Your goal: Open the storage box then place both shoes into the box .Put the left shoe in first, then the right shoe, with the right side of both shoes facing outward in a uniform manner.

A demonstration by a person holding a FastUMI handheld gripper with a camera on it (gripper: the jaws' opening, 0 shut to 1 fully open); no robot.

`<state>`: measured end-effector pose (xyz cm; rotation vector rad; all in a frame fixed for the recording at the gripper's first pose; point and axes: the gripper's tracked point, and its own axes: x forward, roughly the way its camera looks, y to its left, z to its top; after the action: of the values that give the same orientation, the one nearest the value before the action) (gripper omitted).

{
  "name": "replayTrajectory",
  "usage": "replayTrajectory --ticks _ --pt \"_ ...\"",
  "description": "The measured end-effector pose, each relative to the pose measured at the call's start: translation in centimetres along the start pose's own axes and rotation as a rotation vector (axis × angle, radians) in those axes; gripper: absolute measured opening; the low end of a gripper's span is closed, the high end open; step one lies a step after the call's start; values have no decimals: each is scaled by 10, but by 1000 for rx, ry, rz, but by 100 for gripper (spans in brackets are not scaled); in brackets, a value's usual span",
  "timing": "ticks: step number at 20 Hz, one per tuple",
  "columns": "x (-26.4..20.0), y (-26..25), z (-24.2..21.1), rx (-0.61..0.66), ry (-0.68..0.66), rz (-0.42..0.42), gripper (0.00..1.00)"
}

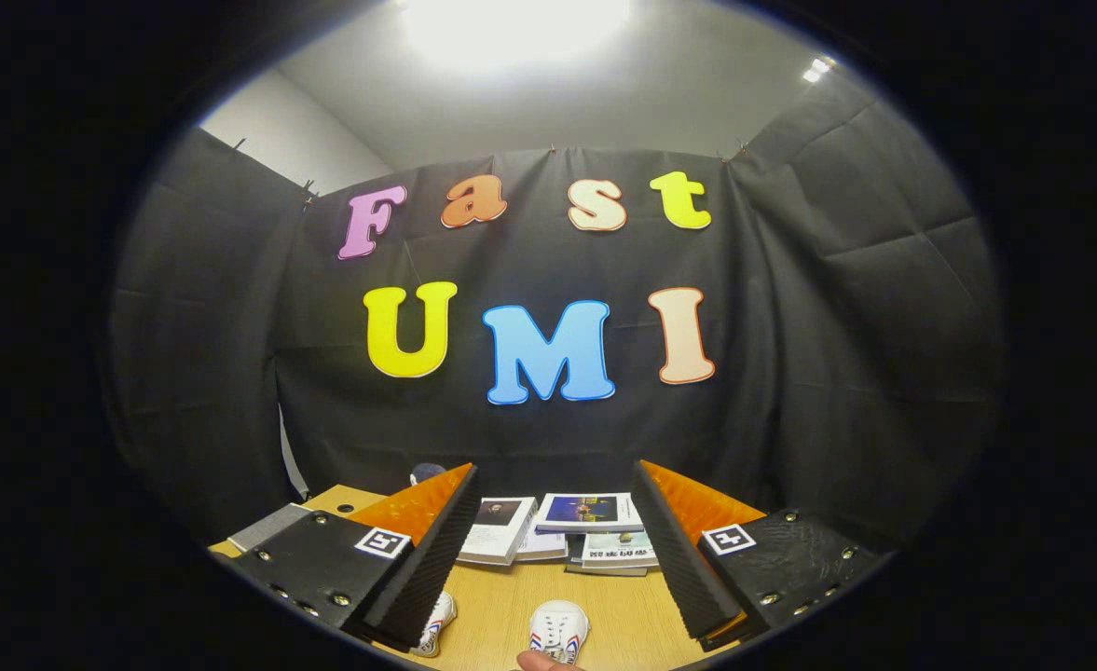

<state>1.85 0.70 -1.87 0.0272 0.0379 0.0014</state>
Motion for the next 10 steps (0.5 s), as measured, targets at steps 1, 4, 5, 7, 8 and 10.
replayTrajectory --ticks 1,4,5,7,8,10 --pt "3 1 -2 3 6 5 98" --pt "14 4 -10 17 26 26 98" --pt "19 7 -13 21 36 36 98" --pt "27 15 -23 35 67 66 98" --pt "32 19 -30 44 86 85 98" --pt "39 33 -43 71 124 137 98"
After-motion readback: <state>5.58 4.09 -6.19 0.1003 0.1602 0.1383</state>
